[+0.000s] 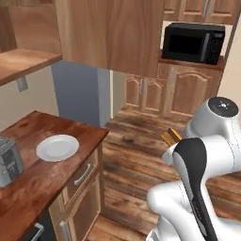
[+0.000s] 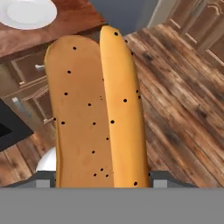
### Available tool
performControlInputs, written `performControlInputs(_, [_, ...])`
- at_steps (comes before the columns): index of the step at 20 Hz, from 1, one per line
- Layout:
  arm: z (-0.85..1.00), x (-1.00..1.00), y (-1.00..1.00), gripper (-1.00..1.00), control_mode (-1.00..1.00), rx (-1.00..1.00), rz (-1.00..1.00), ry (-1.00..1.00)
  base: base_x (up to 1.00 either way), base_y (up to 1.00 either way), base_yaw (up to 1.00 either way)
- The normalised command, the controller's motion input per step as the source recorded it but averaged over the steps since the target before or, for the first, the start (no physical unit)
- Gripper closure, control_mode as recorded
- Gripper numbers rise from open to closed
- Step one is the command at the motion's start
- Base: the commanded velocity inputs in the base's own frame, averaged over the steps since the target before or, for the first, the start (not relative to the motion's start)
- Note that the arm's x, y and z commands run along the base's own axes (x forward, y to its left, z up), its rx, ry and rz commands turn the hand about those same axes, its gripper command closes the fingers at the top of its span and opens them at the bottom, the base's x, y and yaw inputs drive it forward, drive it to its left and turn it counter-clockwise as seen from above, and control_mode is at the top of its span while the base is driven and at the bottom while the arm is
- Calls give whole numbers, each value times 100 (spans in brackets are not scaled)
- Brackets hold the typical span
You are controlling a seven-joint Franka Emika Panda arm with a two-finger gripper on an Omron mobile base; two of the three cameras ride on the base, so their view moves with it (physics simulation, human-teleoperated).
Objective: Move the hot dog bun to the plate on the dining table and place the condiment next to that plate. Then navigate to the fridge and take the sausage and place it on the plate as well.
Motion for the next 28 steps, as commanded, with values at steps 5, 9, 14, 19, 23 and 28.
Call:
performControlInputs(5, [0, 0, 0, 100, 100, 0, 0, 0, -33, 1, -90])
performControlInputs(9, [0, 0, 0, 100, 100, 0, 0, 0, -23, 1, -93])
performControlInputs(14, [0, 0, 0, 100, 100, 0, 0, 0, -22, 0, -93])
performControlInputs(19, [0, 0, 0, 100, 100, 0, 0, 0, -6, 0, -84])
performControlInputs(23, [0, 0, 0, 100, 100, 0, 0, 0, 0, -23, -70])
performControlInputs(28, [0, 0, 0, 100, 100, 0, 0, 0, 0, -59, -52])
